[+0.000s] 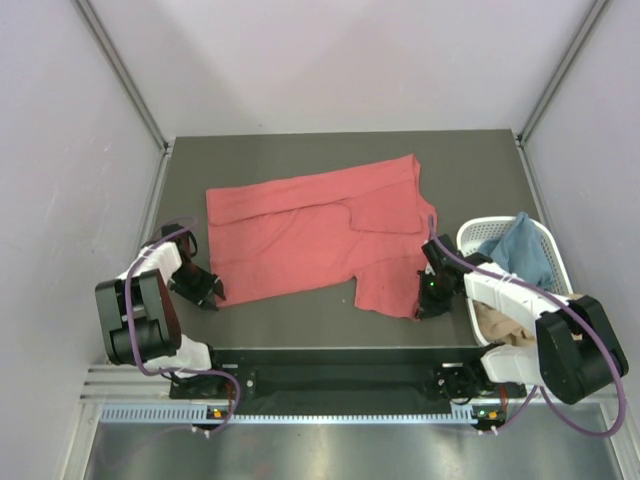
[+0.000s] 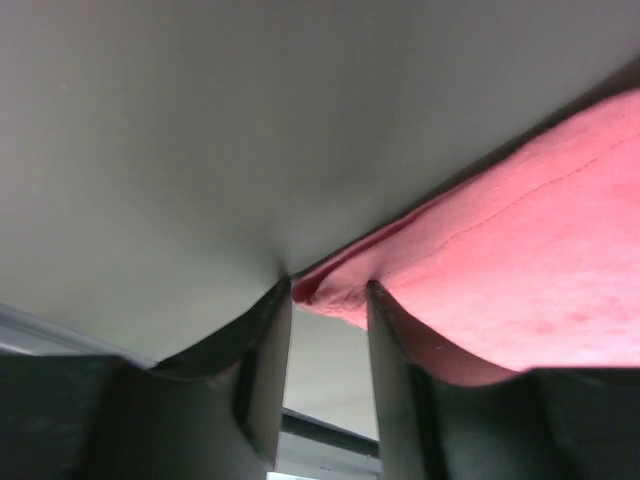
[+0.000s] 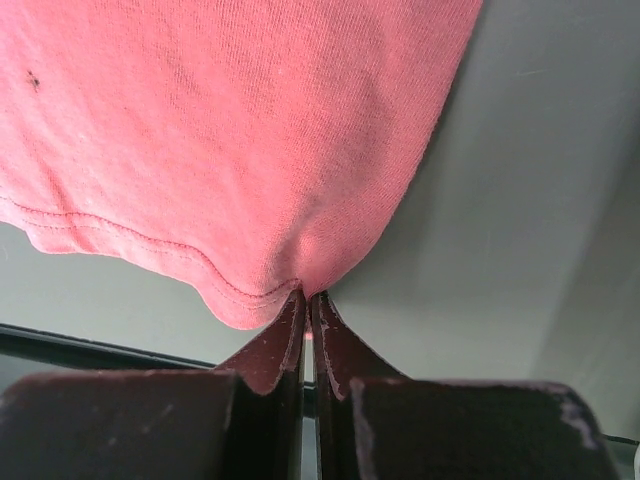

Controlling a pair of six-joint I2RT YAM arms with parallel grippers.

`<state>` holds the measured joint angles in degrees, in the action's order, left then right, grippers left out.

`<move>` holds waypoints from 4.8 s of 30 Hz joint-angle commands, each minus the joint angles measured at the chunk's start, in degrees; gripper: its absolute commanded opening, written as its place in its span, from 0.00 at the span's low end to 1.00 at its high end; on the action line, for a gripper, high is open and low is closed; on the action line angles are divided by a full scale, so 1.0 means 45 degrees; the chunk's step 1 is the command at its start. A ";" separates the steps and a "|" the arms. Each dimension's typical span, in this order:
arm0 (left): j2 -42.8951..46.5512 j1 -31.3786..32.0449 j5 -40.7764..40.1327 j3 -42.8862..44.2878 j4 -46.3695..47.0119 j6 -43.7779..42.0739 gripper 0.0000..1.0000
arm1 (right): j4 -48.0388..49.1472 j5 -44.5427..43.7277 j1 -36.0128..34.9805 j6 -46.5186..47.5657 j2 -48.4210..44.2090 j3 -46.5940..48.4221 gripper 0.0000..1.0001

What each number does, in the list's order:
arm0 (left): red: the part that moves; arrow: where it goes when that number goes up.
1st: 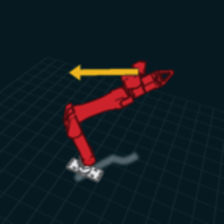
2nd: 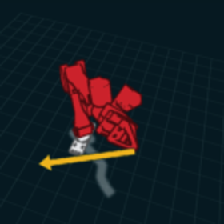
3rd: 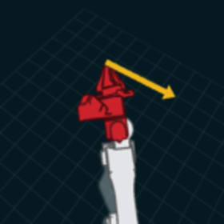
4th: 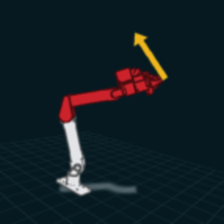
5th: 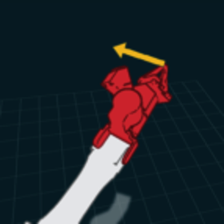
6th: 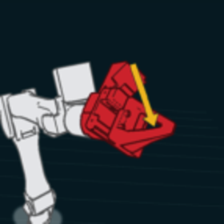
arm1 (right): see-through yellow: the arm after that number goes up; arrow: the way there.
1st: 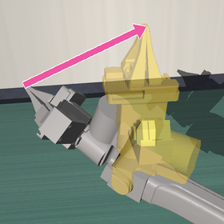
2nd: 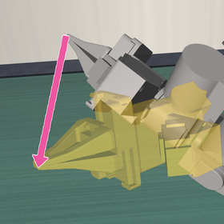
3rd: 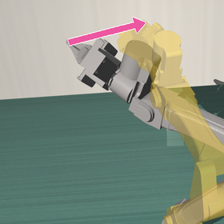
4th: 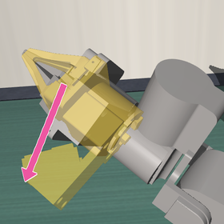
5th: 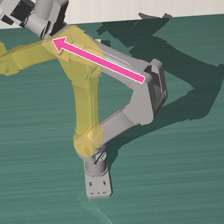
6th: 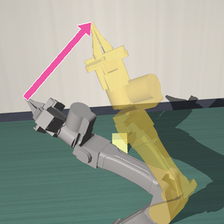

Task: Fold and stack the t-shirts
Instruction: Fold the tshirt

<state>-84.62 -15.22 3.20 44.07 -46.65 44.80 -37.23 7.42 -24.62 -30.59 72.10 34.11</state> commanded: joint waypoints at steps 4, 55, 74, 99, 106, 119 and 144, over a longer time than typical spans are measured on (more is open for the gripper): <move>-0.0141 -0.0133 0.0011 -0.0341 0.0465 -0.0189 0.26 | 0.0130 0.0148 -0.0075 0.0118 -0.0552 0.0096 0.00; 0.0564 -0.0172 -0.0595 0.3699 -0.1743 -0.1906 0.00 | -0.3992 0.1730 0.4124 0.3496 0.2529 0.9486 0.00; -0.3030 0.0141 -0.0303 0.6630 -0.1214 -0.2279 0.00 | -0.3602 0.2335 0.4554 0.3048 0.7668 1.4977 0.00; -0.5823 0.0239 0.0109 0.9248 -0.1117 -0.2123 0.04 | -0.2195 0.3077 0.4788 0.2149 1.0853 1.7732 0.00; -0.6507 0.0239 0.0343 0.9814 -0.1039 -0.1986 0.07 | -0.1278 0.3722 0.4827 0.1642 1.1477 1.7635 0.01; -0.7367 0.0238 0.0363 1.0733 -0.1254 -0.1947 0.07 | -0.0302 0.4288 0.5100 0.0880 1.2143 1.7791 0.01; -0.6314 0.0258 -0.0301 1.0694 -0.1214 -0.2181 0.46 | 0.1691 0.6144 0.5901 -0.1365 1.3822 1.7909 0.08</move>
<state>-118.74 -14.15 4.03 91.42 -52.40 35.81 -33.41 33.63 0.56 -35.05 134.32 111.94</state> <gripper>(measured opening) 0.453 0.071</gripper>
